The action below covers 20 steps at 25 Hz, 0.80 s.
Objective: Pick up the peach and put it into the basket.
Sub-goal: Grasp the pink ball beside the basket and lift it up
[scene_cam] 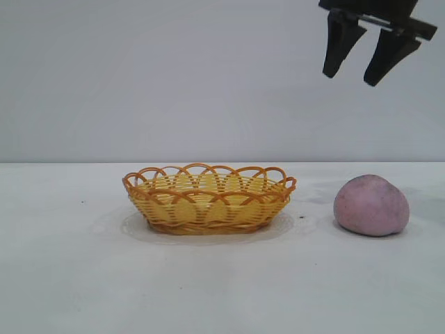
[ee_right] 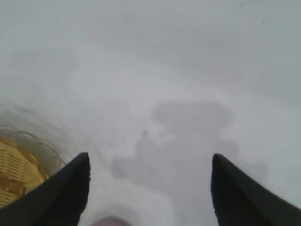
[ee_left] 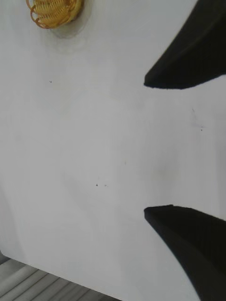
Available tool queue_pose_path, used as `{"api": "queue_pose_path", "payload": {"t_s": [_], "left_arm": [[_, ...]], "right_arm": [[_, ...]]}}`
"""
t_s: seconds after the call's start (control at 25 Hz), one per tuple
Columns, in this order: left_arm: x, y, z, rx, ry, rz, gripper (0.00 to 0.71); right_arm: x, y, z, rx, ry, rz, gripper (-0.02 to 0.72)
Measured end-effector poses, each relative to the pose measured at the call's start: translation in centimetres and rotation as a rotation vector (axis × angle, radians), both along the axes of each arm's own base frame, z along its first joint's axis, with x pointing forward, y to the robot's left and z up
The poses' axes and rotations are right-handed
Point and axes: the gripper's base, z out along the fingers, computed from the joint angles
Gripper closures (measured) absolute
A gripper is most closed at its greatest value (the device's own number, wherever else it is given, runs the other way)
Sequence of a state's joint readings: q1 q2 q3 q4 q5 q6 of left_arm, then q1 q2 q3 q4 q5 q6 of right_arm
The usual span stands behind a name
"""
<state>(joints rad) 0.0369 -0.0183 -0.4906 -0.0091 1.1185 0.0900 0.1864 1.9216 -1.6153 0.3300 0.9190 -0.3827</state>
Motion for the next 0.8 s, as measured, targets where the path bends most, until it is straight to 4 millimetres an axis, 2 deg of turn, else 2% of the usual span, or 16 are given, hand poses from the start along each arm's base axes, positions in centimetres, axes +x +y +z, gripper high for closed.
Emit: {"api": "queue_pose_path", "payload": {"t_s": [0.12,0.48,0.68,0.8], "left_arm": [[0.0,0.0,0.0,-0.001,0.0,0.001,0.251],[0.0,0.0,0.0,-0.001,0.0,0.001,0.251],[0.0,0.0,0.0,-0.001,0.0,0.001,0.251],[0.0,0.0,0.0,-0.001,0.0,0.001,0.251]], "right_arm": [[-0.7,-0.1,0.6,-0.009,0.033,0.019,0.237],[-3.1,0.6,0.2,-0.036,0.262,0.1,0.237],[-3.4,1.1,0.2,-0.023,0.294,0.058,0.237],[-3.8,0.9,-0.8,-0.022,0.342,0.023,0.237]]}}
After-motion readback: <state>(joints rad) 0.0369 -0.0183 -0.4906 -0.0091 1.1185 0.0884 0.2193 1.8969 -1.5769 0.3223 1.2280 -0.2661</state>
